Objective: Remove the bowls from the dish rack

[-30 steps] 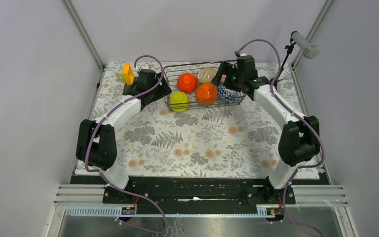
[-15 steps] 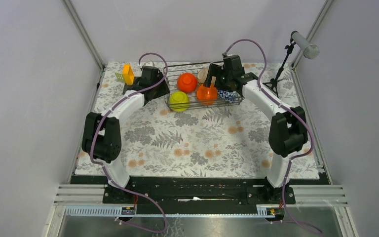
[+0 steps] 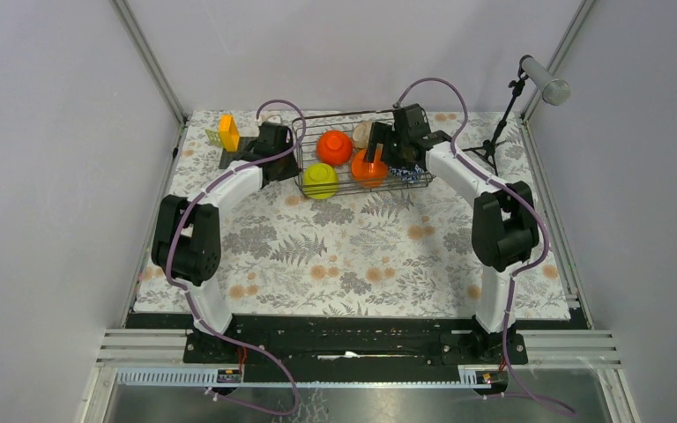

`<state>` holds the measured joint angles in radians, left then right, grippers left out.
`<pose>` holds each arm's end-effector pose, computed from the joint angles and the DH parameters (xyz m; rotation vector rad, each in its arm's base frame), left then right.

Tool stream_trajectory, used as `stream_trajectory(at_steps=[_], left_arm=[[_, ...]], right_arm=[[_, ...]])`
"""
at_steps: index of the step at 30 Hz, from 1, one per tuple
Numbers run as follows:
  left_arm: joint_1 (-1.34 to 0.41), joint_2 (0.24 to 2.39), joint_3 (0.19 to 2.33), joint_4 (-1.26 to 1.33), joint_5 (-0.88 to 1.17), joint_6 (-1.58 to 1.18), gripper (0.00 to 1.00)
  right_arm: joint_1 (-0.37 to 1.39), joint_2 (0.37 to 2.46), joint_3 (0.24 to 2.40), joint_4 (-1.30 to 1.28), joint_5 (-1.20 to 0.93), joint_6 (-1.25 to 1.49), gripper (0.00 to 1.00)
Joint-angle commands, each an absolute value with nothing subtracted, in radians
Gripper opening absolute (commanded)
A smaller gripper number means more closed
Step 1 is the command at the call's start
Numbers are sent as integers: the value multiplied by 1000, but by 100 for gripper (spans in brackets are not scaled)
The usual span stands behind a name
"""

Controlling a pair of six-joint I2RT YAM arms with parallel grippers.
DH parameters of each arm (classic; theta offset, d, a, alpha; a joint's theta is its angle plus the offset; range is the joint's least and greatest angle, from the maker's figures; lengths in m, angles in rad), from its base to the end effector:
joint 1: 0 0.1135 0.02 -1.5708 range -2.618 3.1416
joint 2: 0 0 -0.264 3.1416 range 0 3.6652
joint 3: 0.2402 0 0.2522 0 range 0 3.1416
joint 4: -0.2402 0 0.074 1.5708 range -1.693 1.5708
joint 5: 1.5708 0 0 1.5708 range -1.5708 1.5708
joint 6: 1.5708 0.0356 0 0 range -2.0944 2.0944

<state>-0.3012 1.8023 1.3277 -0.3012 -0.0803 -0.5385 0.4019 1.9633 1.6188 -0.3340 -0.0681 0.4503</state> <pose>0.3867 -0.1171 0.2352 -0.3196 2.3443 -0.3181 0.4197 0.1810 0.2624 0.0182 2.3025 0.5266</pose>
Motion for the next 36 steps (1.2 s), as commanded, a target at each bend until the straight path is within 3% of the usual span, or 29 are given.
stream_trajectory(at_steps=[1,3,13,17,21,24,29,33,36], left_arm=[[-294,1795,1361,-296,-94,-487,8],[-294,1790,1362,-297,-92,-473,0],[-302,1729,1310,-313,-80,-436,0],[-302,1720,1310,-313,-82,-424,13],[-303,1696,1306,-313,-76,-430,41],[-302,1678,1300,-313,-75,-435,52],[-303,1647,1292,-313,-64,-440,54],[-303,1589,1258,-276,-9,-431,54],[-303,1531,1215,-233,37,-433,55]], right_arm=[[412,1977,1658,-348,-47,452,96],[412,1984,1662,-348,-55,443,96],[419,2004,1669,-348,-90,377,95],[420,2015,1669,-347,-95,366,94],[420,2033,1684,-338,-104,357,94],[420,2047,1703,-329,-129,355,92],[421,2056,1717,-321,-158,353,82],[421,2050,1716,-321,-162,349,66],[422,2035,1711,-317,-167,347,65]])
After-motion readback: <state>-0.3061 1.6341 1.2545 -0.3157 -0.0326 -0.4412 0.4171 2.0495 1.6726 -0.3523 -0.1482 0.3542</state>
